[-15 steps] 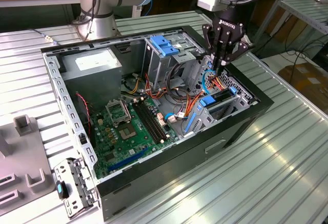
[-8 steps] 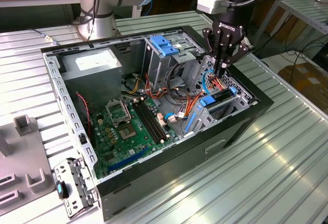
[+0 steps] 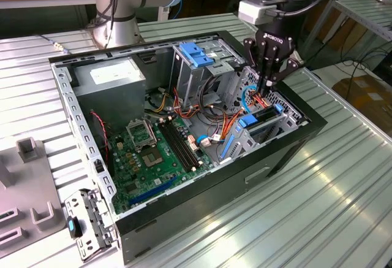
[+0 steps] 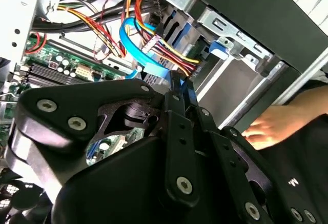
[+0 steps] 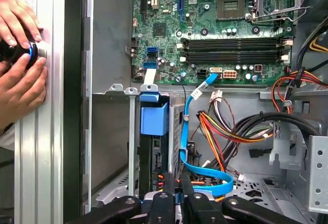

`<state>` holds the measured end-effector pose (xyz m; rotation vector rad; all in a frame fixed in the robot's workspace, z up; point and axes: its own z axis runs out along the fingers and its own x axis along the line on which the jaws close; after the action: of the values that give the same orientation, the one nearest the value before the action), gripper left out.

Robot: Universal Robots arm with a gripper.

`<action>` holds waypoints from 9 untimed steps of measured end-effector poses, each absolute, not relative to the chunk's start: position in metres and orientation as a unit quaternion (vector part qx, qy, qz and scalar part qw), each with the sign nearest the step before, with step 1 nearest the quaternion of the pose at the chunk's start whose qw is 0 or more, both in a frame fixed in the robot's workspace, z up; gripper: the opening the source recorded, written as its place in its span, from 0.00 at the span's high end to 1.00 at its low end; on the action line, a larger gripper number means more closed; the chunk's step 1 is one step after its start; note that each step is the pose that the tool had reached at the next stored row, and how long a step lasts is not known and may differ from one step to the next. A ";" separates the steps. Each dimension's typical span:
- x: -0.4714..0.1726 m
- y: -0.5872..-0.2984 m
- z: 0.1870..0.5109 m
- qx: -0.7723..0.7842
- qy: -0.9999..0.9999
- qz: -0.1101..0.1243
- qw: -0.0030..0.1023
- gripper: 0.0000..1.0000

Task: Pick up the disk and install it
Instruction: 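Insert the second disk wire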

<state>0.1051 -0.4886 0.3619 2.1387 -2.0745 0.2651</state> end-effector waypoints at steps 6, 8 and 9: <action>0.103 -0.500 0.360 0.720 -0.688 0.073 0.057 0.84; 0.103 -0.500 0.360 0.720 -0.688 0.073 0.057 0.84; 0.103 -0.500 0.360 0.720 -0.688 0.073 0.057 0.84</action>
<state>0.1027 -0.5005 0.3596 2.1821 -2.0863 0.2214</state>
